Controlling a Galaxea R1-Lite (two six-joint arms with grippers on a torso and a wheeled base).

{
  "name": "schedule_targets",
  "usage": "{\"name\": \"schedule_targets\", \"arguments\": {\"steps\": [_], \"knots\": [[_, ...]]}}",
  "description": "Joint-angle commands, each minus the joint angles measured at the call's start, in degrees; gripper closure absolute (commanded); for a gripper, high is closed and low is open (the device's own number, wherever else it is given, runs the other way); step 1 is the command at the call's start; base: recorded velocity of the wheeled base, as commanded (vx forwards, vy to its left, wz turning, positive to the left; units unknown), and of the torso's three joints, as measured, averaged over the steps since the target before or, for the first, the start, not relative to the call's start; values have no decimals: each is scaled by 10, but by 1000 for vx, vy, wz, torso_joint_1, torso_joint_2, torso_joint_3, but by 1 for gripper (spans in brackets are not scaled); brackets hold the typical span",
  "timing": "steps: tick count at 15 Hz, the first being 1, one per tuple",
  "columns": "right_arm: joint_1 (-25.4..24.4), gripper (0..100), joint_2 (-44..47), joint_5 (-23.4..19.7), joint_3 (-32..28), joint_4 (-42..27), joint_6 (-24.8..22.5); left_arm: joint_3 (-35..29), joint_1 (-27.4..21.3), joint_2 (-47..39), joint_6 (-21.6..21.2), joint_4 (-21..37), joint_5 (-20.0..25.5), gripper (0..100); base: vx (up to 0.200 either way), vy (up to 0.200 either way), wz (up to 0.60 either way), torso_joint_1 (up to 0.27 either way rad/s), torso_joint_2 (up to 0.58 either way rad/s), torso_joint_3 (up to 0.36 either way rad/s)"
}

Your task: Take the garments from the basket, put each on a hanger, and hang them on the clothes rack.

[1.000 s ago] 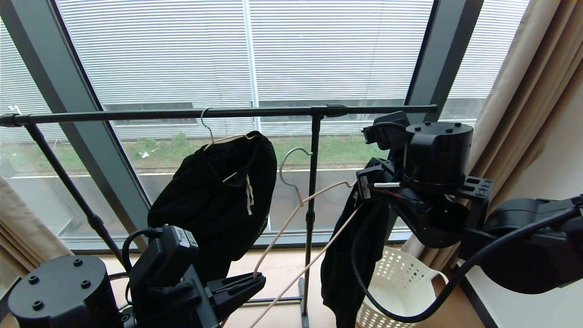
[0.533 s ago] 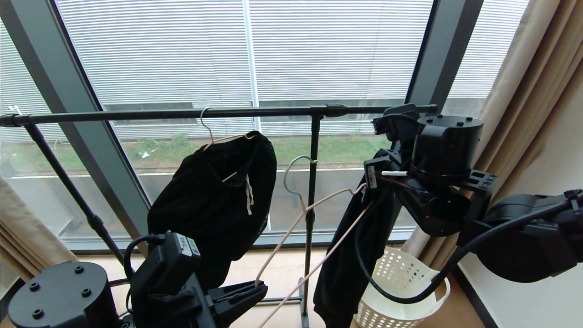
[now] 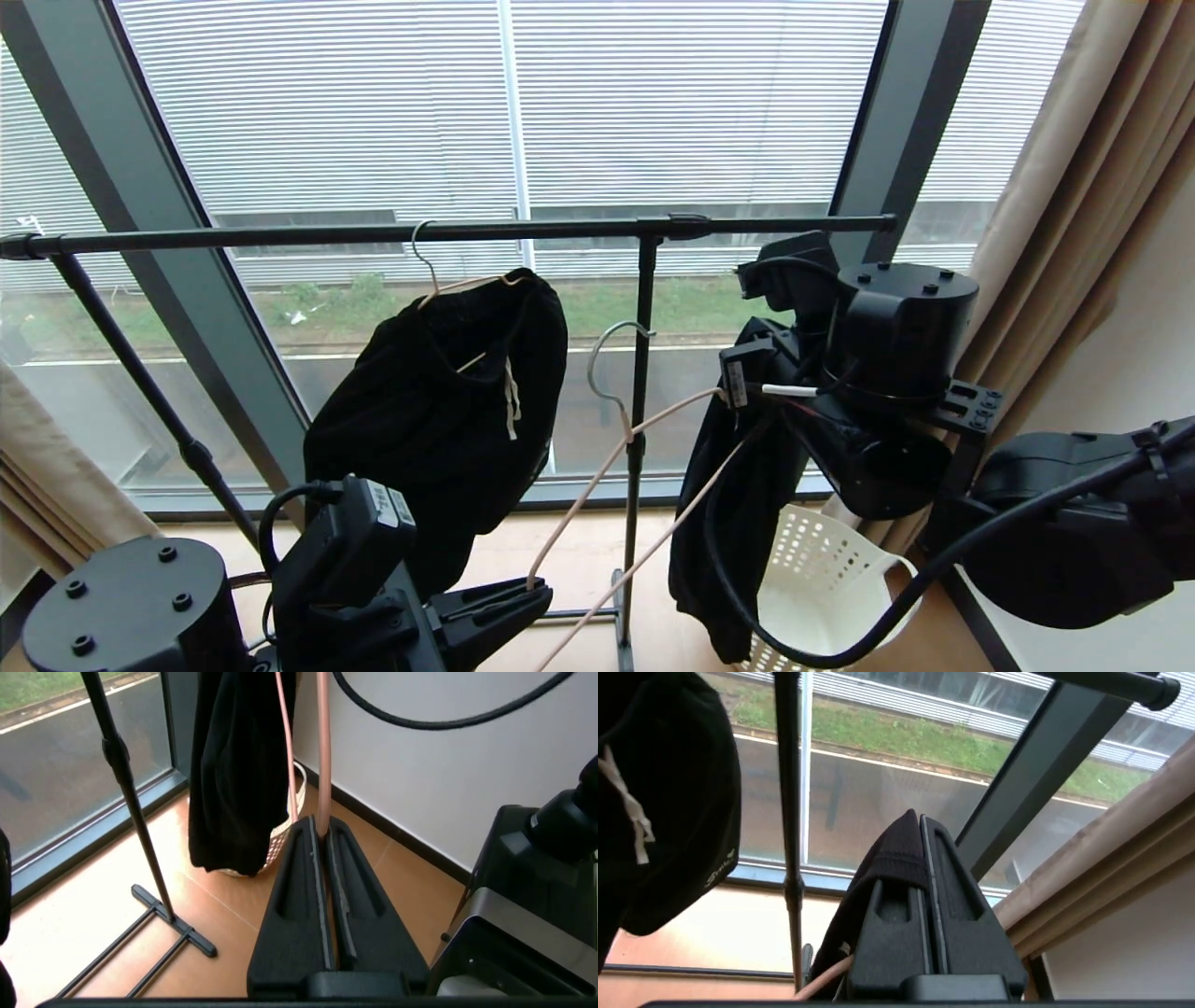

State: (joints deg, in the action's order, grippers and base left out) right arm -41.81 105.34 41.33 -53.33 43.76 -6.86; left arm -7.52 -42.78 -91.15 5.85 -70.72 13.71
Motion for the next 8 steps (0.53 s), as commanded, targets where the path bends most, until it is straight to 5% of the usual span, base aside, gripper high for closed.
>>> {"name": "schedule_targets", "arguments": {"steps": [1,8], "knots": [[-23,100,-10,0,14,2,-2,0,1,-7,0,0,0,100,0,0,0,0,0,0],[-94,100,-59,-14,43,1,-3,3,2,-18,0,-19,0,100,0,0,0,0,0,0]]}}
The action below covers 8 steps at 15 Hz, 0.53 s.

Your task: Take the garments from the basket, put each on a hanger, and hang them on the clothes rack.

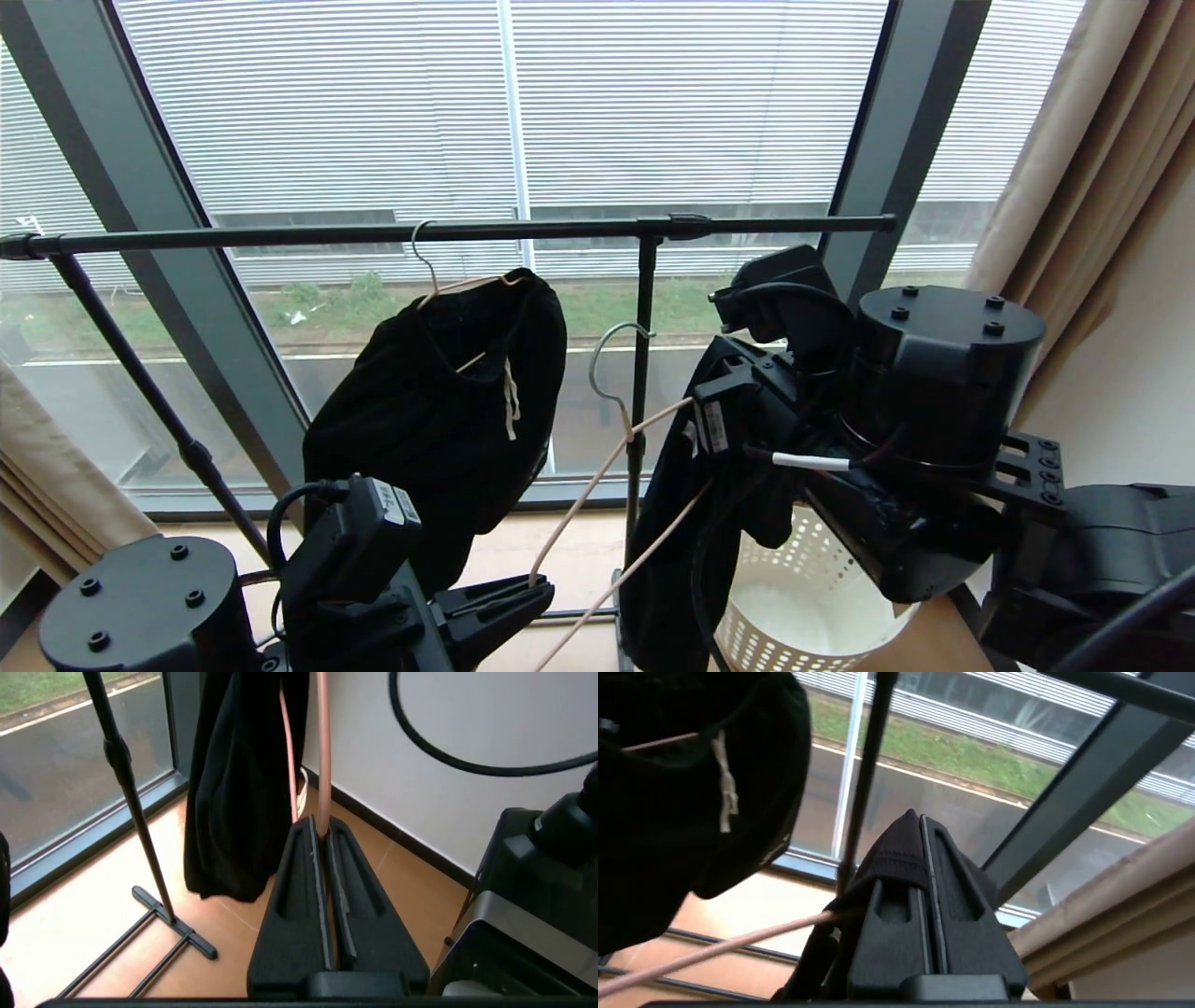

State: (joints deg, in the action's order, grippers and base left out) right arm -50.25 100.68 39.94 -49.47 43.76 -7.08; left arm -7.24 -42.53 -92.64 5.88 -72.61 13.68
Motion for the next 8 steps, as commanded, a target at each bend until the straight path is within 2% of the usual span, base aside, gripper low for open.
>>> {"name": "schedule_targets", "arguments": {"steps": [1,8], "knots": [[-20,100,-17,-4,6,1,1,1,0,-4,0,0,0,100,0,0,0,0,0,0],[-72,100,-27,-18,24,2,1,1,0,-7,0,-1,-1,100,0,0,0,0,0,0]]}}
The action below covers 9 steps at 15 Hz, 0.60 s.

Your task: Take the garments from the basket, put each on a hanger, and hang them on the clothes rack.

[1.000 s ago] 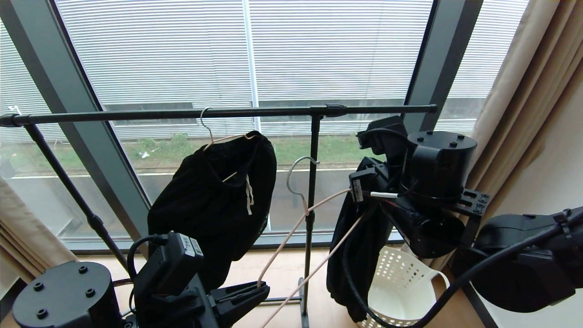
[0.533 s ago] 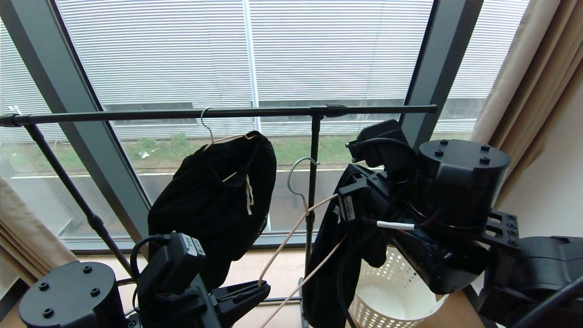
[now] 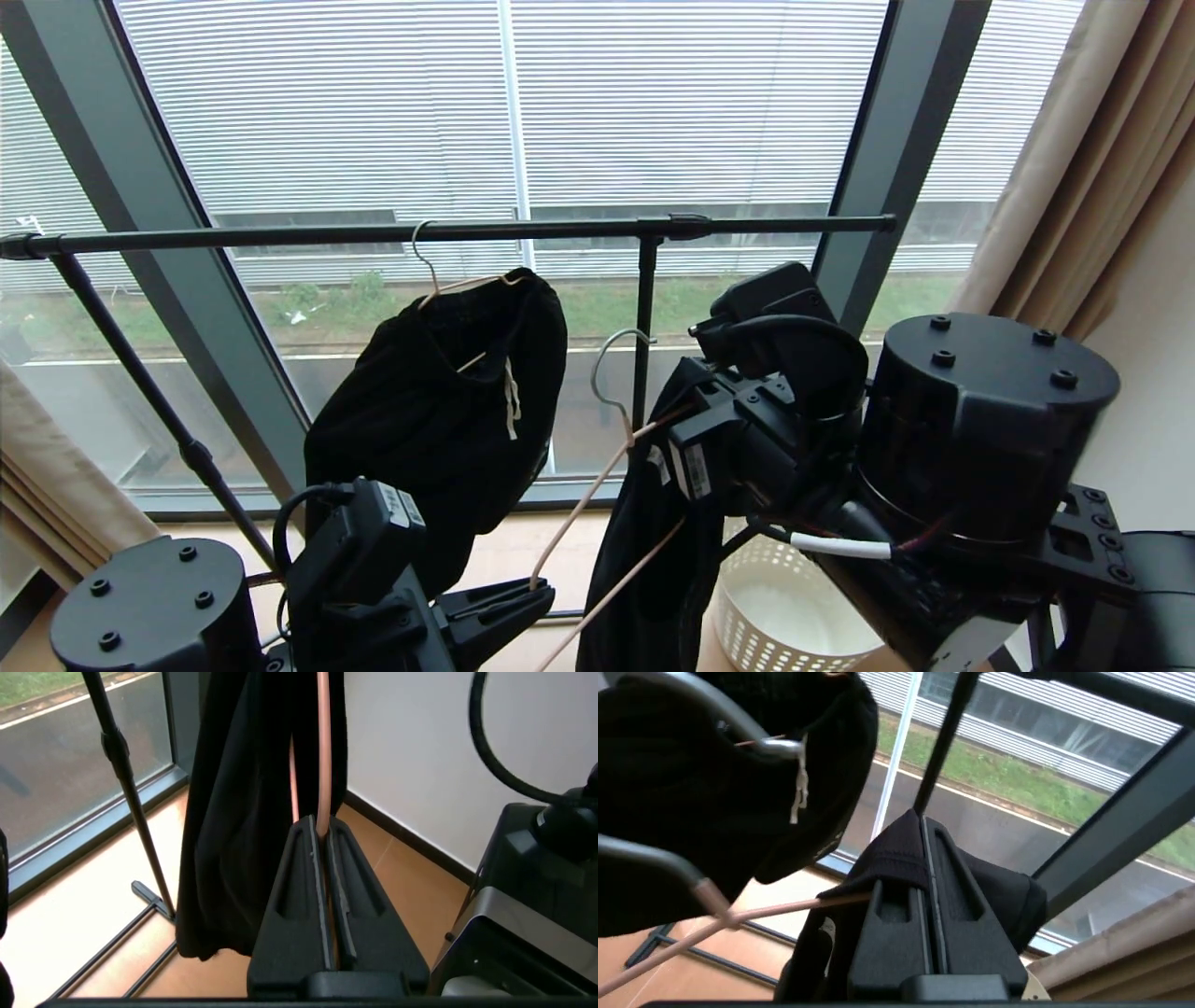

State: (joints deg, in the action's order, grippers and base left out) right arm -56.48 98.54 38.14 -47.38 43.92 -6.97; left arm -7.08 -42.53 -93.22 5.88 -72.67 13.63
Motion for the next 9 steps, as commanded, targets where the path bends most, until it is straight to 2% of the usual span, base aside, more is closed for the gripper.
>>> {"name": "schedule_targets", "arguments": {"steps": [1,6,9], "knots": [[-18,100,-9,-1,5,-1,-1,0,0,-1,0,1,0,100,0,0,0,0,0,0],[-41,100,-15,-3,21,13,-21,-1,1,0,0,0,0,100,0,0,0,0,0,0],[-43,100,-13,-3,42,63,-58,-1,2,1,0,-6,0,100,0,0,0,0,0,0]]}}
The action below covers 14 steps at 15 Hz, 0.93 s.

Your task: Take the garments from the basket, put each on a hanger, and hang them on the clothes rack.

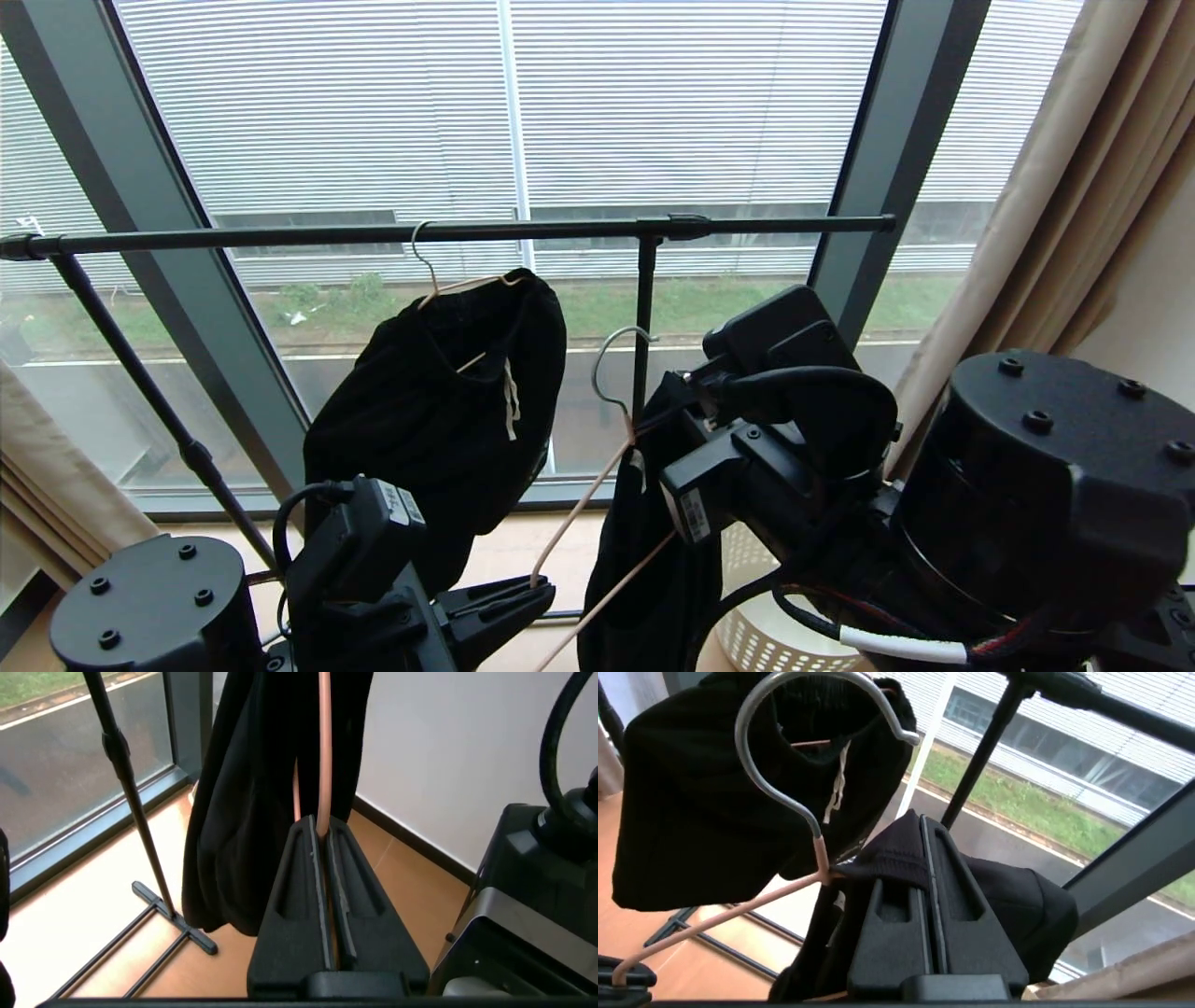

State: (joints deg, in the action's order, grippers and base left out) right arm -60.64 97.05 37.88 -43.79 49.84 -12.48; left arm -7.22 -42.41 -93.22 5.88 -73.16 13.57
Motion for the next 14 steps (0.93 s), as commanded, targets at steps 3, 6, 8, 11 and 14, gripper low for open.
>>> {"name": "schedule_targets", "arguments": {"steps": [3,6,8,11,14], "knots": [[1,100,6,-1,24,33,-43,11,1,2,-1,-27,1,100,0,0,0,0,0,0],[2,100,17,1,22,63,-47,12,5,1,-1,-30,1,100,0,0,0,0,0,0],[2,100,17,2,20,62,-48,12,6,1,-1,-30,1,100,0,0,0,0,0,0],[4,0,16,1,21,62,-48,12,8,3,-2,-30,1,100,0,0,0,0,0,0],[26,0,8,1,12,63,-57,12,8,4,-3,-30,1,100,0,0,0,0,0,0]]}}
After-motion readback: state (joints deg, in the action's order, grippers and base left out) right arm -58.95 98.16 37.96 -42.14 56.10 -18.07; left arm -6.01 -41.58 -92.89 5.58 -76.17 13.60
